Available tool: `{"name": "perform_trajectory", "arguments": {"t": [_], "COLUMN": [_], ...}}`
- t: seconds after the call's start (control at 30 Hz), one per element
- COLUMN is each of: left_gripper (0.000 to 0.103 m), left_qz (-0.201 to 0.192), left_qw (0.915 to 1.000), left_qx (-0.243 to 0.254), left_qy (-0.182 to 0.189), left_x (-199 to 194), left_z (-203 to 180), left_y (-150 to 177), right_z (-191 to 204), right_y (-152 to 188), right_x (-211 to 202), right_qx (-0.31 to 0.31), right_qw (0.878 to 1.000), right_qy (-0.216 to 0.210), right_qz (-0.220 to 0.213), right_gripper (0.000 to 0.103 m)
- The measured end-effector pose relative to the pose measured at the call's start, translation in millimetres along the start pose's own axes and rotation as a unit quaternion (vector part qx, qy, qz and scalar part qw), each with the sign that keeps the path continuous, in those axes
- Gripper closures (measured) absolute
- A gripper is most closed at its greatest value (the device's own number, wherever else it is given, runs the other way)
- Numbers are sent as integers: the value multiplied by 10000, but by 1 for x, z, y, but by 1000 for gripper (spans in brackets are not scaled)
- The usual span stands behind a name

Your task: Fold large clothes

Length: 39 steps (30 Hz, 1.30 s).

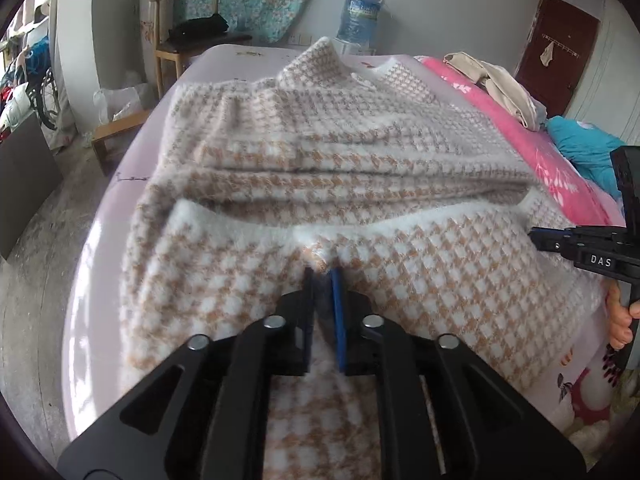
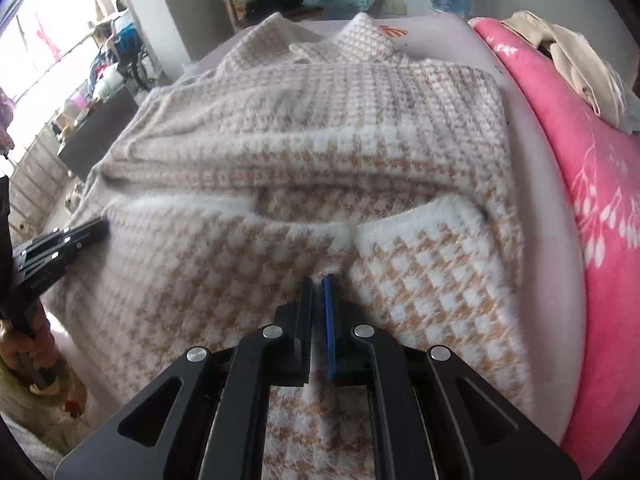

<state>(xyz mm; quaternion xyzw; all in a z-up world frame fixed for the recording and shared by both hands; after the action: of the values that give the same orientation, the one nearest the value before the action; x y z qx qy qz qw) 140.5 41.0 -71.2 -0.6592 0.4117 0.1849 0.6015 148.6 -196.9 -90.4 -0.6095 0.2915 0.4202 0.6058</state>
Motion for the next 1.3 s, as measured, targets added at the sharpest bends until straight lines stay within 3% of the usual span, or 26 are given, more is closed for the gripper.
{"name": "perform_trajectory", "arguments": {"t": [0.07,0.13,0.2,0.27,0.33,0.57,0.7,0.83,0.9,0.93,1.0,1.07,1.17,1.23,1.3], "left_gripper": [76,72,68,67,67,67,62,64,74,82,92,93,94,94,94], "left_qz": [-190,-425,-516,-407,-164,39,49,24,-5,-18,-75,-245,-814,-1079,-1090], "left_qw": [9998,9988,9971,9950,9945,9941,9954,9961,9962,9960,9960,9958,9922,9892,9888], "left_qx": [-82,-92,-84,-84,-168,-229,-272,-329,-314,-280,-246,-246,-82,-34,-29], "left_qy": [-10,-216,-546,-911,-1025,-1056,-918,-817,-818,-849,-854,-851,-942,-989,-1023], "left_x": [-16,-31,-39,-35,-24,-12,-10,-7,-7,-7,-10,-19,-46,-54,-49], "left_z": [8,16,27,40,49,56,55,55,53,52,49,46,35,33,35], "left_y": [-5,-9,-13,-14,-12,-9,-6,-5,-5,-5,-5,-9,-28,-41,-48], "right_z": [-6,-19,-31,-44,-52,-52,-56,-61,-59,-57,-57,-56,-53,-54,-56], "right_y": [-5,-11,-14,-15,-13,-8,-6,-3,-2,0,3,0,-13,-23,-30], "right_x": [-17,-33,-36,-29,-20,-5,-5,0,-2,-3,-11,-29,-61,-72,-69], "right_qx": [-11,-4,24,98,136,63,194,387,346,334,464,506,524,490,488], "right_qw": [9998,9980,9959,9948,9941,9927,9942,9951,9949,9953,9946,9924,9870,9832,9817], "right_qy": [66,398,722,923,1044,1202,1055,904,945,908,897,941,956,1022,1067], "right_qz": [-203,-489,-552,-427,-266,-41,53,0,-33,-39,-230,-603,-1184,-1434,-1497], "right_gripper": [82,68,64,64,64,64,64,64,73,88,94,95,95,95,95]}}
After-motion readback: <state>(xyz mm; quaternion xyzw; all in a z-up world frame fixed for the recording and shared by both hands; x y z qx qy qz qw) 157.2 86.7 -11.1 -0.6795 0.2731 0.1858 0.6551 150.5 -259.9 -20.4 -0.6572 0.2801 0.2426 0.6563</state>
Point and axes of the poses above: each gripper's, at about its wrist camera, not at the fingertips, and x roughly the way its jaws point, z to its left, y to its underside, the point moved 3 cm from there along x, roughly the way its jaws point, and after that the axes turned 3 degrees about y, right-handed, at the moved point
